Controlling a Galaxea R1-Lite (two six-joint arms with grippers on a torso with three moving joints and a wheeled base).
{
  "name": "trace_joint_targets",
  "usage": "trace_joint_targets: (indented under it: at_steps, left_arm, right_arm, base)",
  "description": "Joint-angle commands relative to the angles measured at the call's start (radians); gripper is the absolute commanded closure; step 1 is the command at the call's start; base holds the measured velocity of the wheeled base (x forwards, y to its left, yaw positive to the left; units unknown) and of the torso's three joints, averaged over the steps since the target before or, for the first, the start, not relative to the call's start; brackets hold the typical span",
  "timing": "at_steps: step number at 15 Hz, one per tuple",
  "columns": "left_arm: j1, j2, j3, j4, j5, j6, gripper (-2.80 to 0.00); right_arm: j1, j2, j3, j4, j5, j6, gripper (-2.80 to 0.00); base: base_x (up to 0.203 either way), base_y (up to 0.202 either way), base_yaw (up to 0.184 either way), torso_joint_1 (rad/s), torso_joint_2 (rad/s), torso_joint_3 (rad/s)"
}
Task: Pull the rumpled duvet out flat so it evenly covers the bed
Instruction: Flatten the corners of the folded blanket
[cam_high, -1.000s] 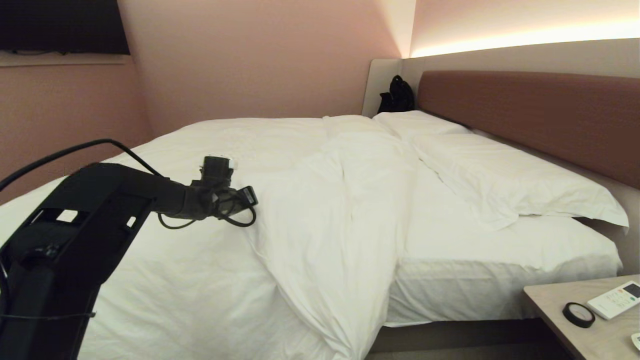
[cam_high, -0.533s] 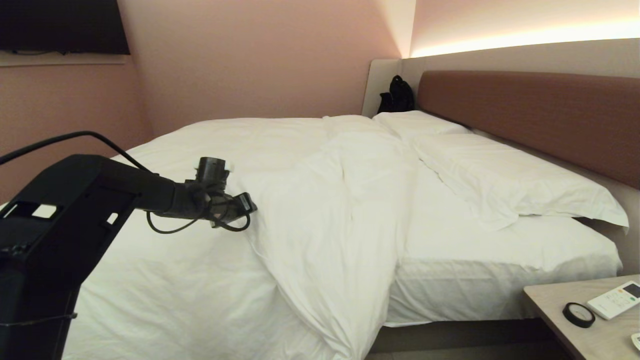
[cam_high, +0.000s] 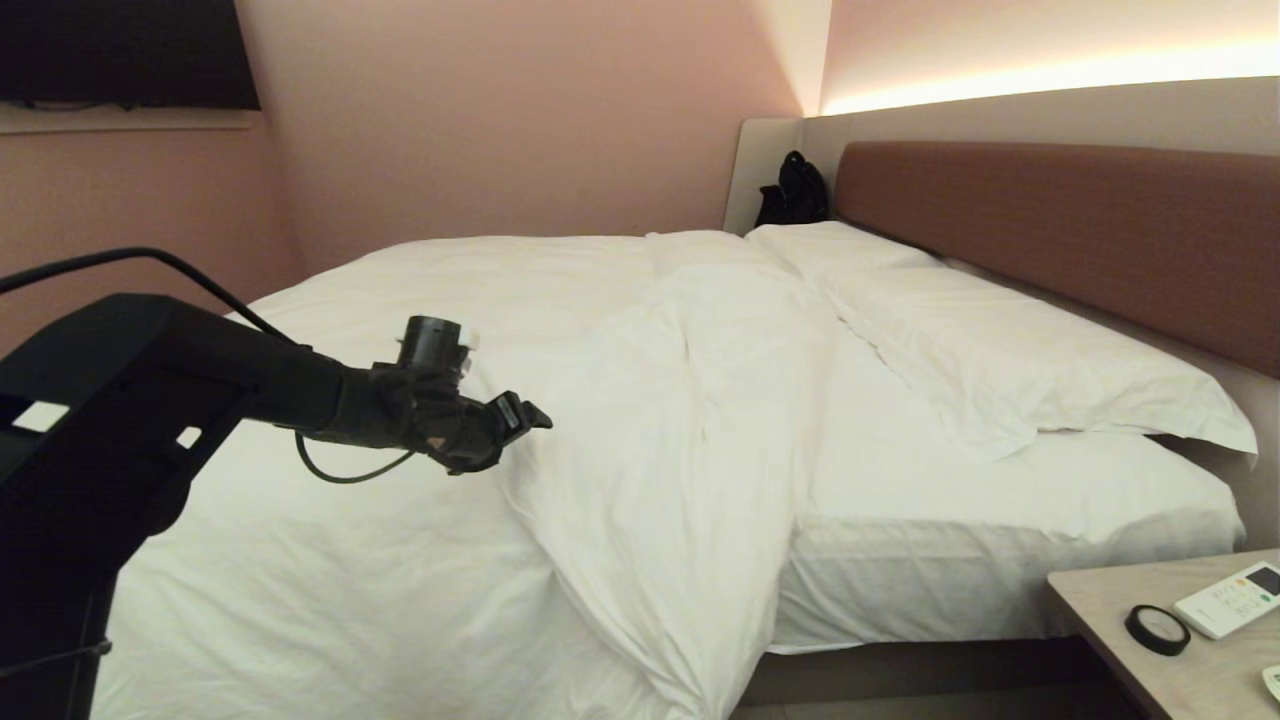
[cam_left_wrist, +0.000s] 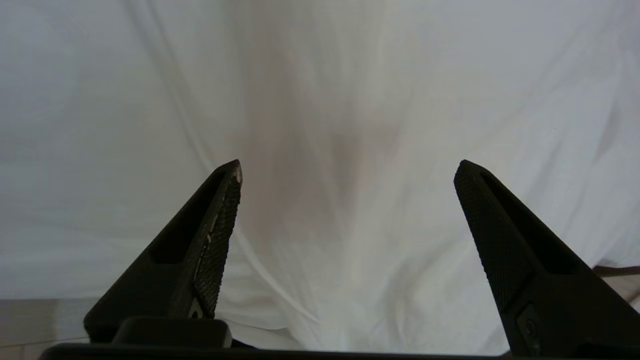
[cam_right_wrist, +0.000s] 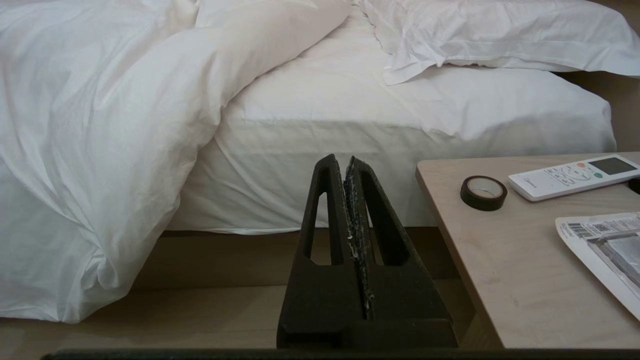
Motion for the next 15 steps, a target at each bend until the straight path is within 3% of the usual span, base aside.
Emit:
trace_joint_targets:
  at_steps: [1,4,8,15]
  left_arm:
    - [-0.035,-0.002,-0.007,-0.010,0.000,-0.012,-2.80]
    - [-0.062,0.052,-0.039,-0.010,0.027,-0.010,-2.80]
    - [-0.082,0.092,-0.059,-0.008,0.143,-0.002,-2.80]
    - [-0.081,0.026,0.021,0.020,0.155,-0.036,-2.80]
  right_arm:
    - [0.000,0.001,0.000,0.000,-0.001,-0.001,0.00]
    - [0.000,0.001,0.000,-0.001,0.000,0.000,0.00]
    - [0.000,0.001,0.000,0.000,-0.001,-0.001,0.00]
    - [0.000,0.001,0.000,0.000,0.000,-0.001,0.00]
  base:
    - [0.000,0.000,0.000,0.000,0.00,0.000]
    - [0.000,0.000,0.000,0.000,0.00,0.000]
    - [0.000,0.000,0.000,0.000,0.00,0.000]
    - [0.000,0.000,0.000,0.000,0.00,0.000]
